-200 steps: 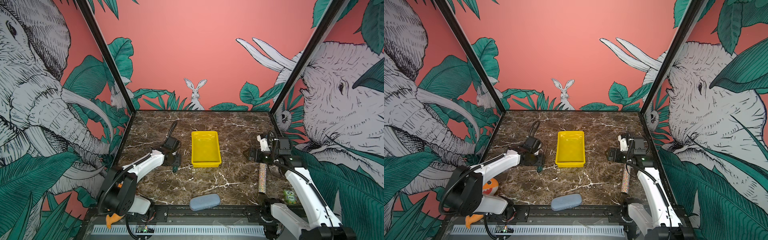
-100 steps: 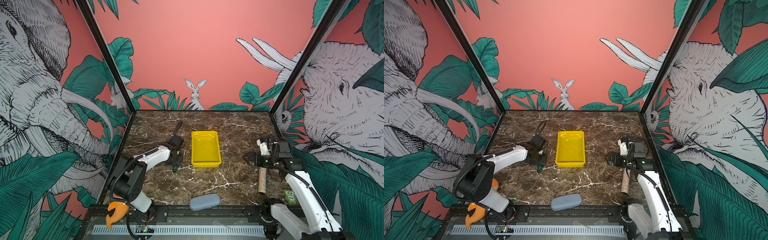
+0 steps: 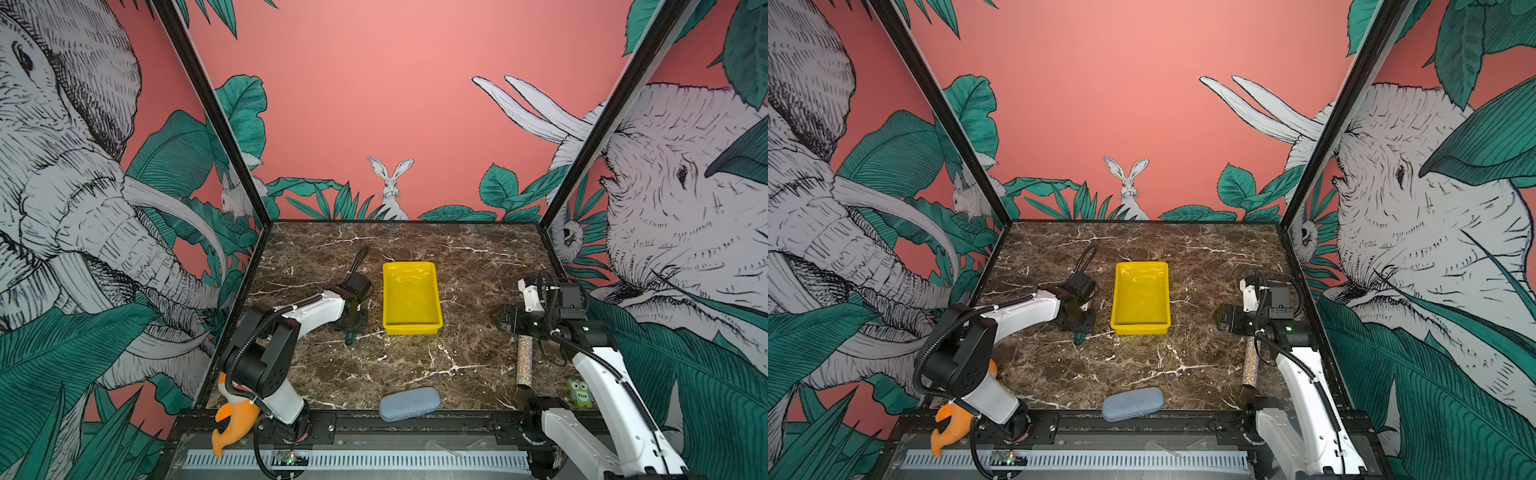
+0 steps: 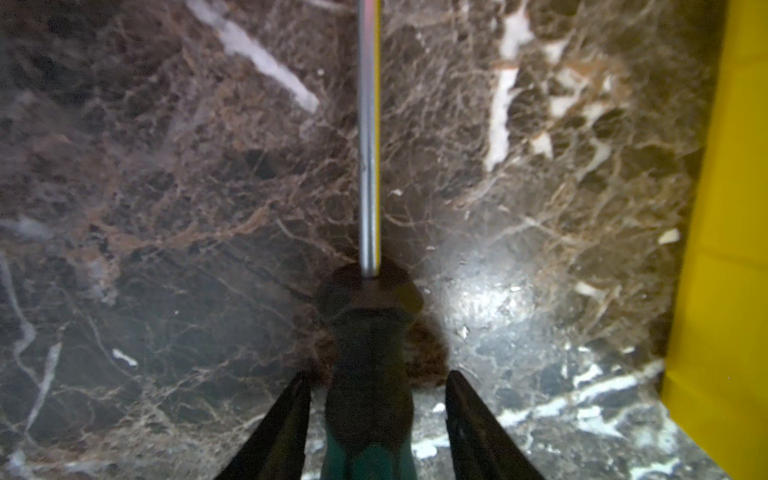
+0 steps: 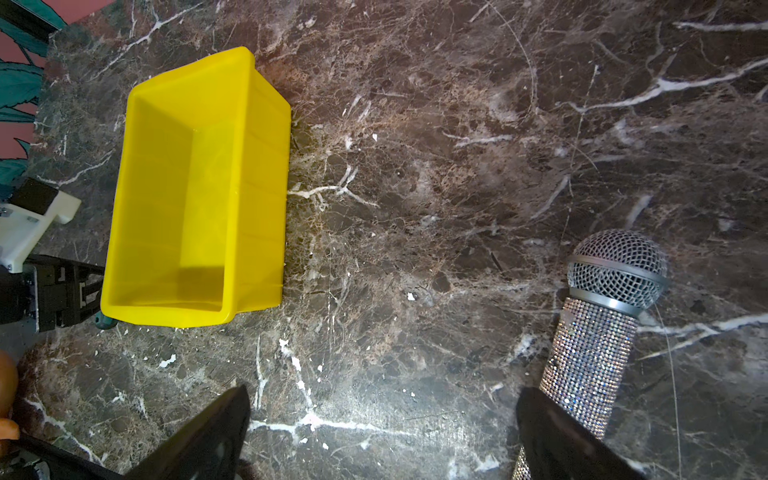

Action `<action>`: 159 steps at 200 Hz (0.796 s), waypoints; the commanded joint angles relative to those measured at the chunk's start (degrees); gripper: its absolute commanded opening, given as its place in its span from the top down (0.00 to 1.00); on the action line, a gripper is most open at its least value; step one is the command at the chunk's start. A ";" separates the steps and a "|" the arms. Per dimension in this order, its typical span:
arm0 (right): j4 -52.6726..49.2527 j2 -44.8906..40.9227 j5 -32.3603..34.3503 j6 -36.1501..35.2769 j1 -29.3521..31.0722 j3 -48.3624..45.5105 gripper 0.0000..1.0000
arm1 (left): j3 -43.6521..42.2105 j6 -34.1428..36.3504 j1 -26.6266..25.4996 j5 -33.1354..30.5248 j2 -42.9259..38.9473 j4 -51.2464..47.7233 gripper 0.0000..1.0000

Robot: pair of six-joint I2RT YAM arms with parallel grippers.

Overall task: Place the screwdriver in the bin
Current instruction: 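Close the left gripper on the screwdriver handle and lift it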

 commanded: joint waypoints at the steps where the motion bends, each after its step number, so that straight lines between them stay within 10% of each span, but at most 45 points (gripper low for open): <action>1: -0.76 -0.90 1.33 0.27 -0.03 -0.10 0.01 | -1.64 -1.87 -0.61 -0.16 -1.99 -1.55 0.45; 51: -0.84 -0.91 1.64 0.37 -0.03 -0.13 0.00 | -3.59 -2.56 -0.81 -0.82 -3.10 -0.12 0.52; 101: -0.94 -1.62 1.88 0.50 -0.04 -0.25 0.00 | -2.26 -1.47 -0.87 -0.57 -1.97 0.42 1.00; 159: -0.98 -1.44 2.04 0.51 -0.03 -0.25 0.00 | -0.02 -1.14 -0.88 -1.11 -3.77 -2.11 1.00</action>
